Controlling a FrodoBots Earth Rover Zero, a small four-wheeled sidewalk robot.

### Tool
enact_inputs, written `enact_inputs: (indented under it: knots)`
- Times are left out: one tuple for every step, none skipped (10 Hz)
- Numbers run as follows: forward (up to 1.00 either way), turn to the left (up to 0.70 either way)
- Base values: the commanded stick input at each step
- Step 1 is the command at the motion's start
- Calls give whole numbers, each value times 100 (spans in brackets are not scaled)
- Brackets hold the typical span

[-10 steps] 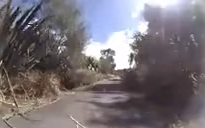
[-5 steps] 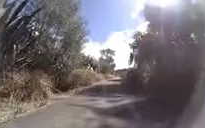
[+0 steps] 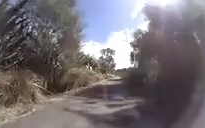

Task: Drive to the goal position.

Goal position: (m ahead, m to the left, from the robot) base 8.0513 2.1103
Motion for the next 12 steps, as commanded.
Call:
enact_inputs:
  knots:
    - [85,0]
    - [85,0]
    - [85,0]
    - [85,0]
    - [85,0]
    - [85,0]
    - [85,0]
    - [85,-11]
    - [85,-23]
    - [85,0]
    - [85,0]
    - [85,0]
